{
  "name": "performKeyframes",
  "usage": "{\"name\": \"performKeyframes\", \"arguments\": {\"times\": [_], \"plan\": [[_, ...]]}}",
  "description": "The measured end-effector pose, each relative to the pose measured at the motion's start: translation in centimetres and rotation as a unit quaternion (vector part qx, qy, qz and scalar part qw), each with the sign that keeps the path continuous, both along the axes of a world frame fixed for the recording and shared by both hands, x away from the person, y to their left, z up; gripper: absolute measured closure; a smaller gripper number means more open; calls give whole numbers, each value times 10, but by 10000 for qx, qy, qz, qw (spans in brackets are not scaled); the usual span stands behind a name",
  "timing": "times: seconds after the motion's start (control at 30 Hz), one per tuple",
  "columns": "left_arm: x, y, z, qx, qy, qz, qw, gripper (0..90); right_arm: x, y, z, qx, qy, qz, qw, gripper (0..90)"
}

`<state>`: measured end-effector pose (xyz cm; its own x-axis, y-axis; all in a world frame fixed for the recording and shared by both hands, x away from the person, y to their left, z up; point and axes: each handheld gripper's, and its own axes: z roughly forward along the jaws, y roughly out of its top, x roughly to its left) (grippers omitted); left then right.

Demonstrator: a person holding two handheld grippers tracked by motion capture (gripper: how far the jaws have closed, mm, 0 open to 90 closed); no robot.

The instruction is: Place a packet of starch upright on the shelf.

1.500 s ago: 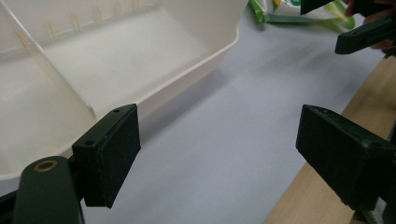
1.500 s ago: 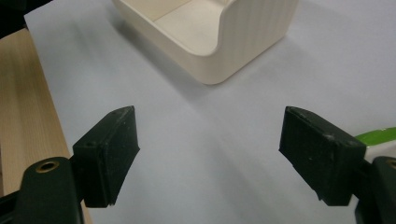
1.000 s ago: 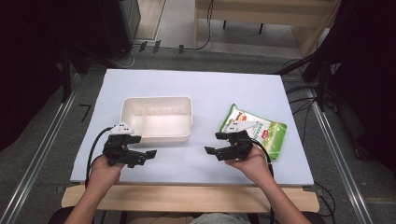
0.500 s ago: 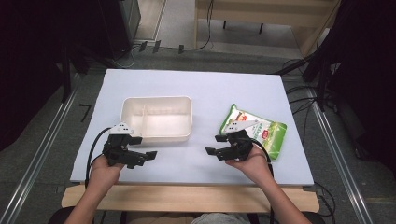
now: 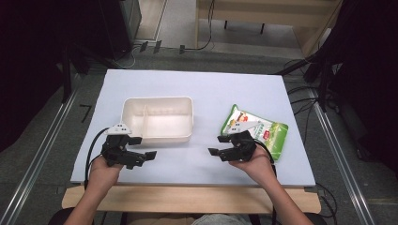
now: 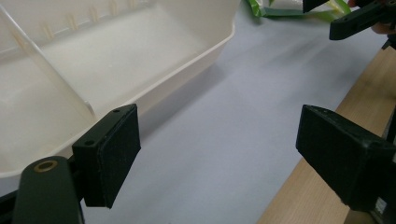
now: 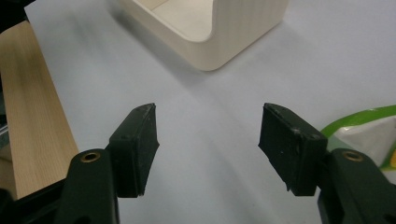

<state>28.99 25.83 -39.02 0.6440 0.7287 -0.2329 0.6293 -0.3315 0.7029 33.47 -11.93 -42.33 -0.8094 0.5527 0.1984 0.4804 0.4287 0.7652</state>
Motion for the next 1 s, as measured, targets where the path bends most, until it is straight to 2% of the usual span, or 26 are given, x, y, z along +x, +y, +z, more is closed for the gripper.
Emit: {"name": "performKeyframes", "arguments": {"times": [0.2, 0.33, 0.37, 0.47, 0.5, 0.6, 0.7, 0.77, 0.83, 0.87, 0.9, 0.97, 1.0], "plan": [[1, 0, 1, -35, -44, -6, 10000, 147, -3, -12, 6, -22, -119, -160, 9998, 408], [3, 0, 2, -51, -72, -30, 10000, 147, -5, -25, 10, -70, -235, -363, 9990, 409], [4, -1, 2, -64, -83, -74, 9999, 147, -7, -35, 11, -103, -274, -534, 9981, 418], [5, -3, 3, -82, -78, -100, 9999, 147, -9, -45, 12, -93, -281, -697, 9971, 424], [7, -5, 3, -41, -79, -123, 9999, 147, -10, -55, 11, -72, -233, -834, 9962, 438], [9, -7, 2, -78, -86, -184, 9998, 146, -11, -63, 9, -95, -233, -923, 9954, 451], [12, -12, 2, -34, -68, -244, 9997, 147, -8, -72, 3, -117, -302, -1042, 9940, 517], [14, -14, 2, -25, -68, -278, 9996, 147, -5, -75, -2, -224, -246, -1073, 9937, 566], [14, -16, 2, -8, -69, -304, 9995, 147, -2, -78, -7, -182, -119, -1105, 9936, 629], [14, -16, 2, -8, -69, -304, 9995, 147, -2, -78, -7, -182, -119, -1105, 9936, 629], [15, -17, 2, -1, -75, -321, 9995, 147, 0, -81, -11, -67, 30, -1161, 9932, 709], [16, -18, 1, -2, -73, -312, 9995, 147, 3, -83, -15, 12, 147, -1180, 9929, 788], [16, -18, 1, -2, -73, -312, 9995, 147, 3, -83, -15, 12, 147, -1180, 9929, 788]]}}
